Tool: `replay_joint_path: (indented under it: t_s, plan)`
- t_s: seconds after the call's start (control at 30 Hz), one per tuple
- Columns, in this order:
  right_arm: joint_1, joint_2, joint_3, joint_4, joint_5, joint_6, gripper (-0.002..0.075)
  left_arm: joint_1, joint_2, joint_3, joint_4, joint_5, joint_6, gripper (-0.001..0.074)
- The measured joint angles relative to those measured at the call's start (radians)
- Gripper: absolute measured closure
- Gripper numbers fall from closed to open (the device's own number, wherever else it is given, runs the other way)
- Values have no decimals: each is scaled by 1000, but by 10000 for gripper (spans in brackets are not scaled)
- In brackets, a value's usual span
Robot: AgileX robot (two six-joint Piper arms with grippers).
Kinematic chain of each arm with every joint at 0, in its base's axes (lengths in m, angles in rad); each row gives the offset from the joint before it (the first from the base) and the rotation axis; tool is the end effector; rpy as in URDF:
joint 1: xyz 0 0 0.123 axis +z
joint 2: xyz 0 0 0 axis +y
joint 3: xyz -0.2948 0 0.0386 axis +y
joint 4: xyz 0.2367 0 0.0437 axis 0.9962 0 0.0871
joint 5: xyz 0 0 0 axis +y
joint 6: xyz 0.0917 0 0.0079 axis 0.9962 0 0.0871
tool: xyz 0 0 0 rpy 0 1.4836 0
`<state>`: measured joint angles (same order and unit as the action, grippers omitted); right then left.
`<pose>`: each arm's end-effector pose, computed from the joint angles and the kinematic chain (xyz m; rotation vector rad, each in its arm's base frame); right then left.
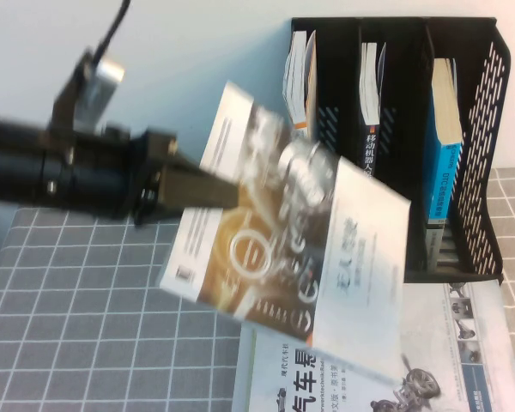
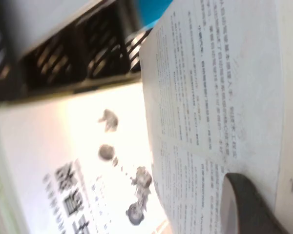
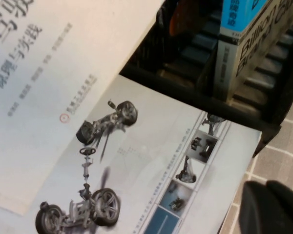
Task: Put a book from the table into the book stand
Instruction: Place the book on the book shelf
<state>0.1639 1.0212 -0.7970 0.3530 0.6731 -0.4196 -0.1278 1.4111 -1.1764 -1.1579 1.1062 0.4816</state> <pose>0.1776 0.0495 0.3213 -0.4586 2.2973 0.2673 0.2556 -0.1089 0.3689 0.2506 2.3151 -1.3547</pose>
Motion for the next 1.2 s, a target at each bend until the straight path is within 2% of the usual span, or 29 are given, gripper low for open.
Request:
replay_joint_path:
  t_s: [0.2,0.4,0.57,0.7,0.93,1.2]
  plan:
    - [0,-56,0,-61,2,63,728,-119,-10,-269,149,-26,-159,638]
    - [-28,-119,-4,-359,-8,346,729,-232,77,-536,254,-87,-311,638]
    - [-83,-164,-44,-568,15,530,729,-319,227,-797,437,-100,-482,638]
    - [-99,-175,-77,-602,38,558,729,-369,389,-992,598,-92,-635,638]
    - [-99,-175,-79,-602,52,564,729,-431,637,-1289,697,-73,-807,638]
    - [-99,-175,-79,-580,53,564,729,-460,705,-1379,916,4,-941,638]
